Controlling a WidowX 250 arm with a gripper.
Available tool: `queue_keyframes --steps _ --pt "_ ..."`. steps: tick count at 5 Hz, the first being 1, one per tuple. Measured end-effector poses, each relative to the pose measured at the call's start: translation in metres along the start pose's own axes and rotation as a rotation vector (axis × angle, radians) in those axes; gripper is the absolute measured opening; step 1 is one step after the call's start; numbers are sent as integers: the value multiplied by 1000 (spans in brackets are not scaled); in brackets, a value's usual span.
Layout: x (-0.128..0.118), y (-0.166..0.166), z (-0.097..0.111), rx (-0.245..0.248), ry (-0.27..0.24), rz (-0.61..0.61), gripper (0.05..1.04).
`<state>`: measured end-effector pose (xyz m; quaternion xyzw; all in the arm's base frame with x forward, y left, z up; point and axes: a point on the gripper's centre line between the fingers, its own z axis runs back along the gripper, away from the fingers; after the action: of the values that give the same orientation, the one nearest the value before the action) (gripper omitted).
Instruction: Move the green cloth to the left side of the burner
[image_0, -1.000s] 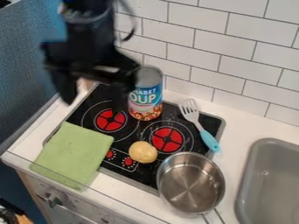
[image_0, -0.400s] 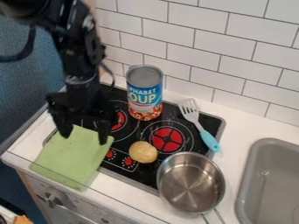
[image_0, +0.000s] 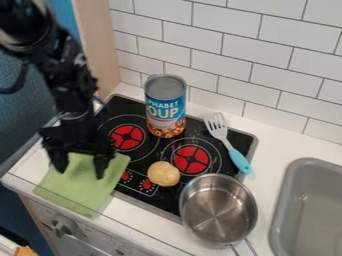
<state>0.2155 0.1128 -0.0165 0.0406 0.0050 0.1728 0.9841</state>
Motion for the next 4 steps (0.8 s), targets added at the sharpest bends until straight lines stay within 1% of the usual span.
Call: queue_keyframes --steps 1,2,3,4 --pt "-1 9 -20 -4 14 3 1000" --pt "3 8 -22 -8 -22 -25 1002" --pt "5 8 -23 -15 -31 -27 1001" --pt "14 10 -23 -26 -37 -6 1001"
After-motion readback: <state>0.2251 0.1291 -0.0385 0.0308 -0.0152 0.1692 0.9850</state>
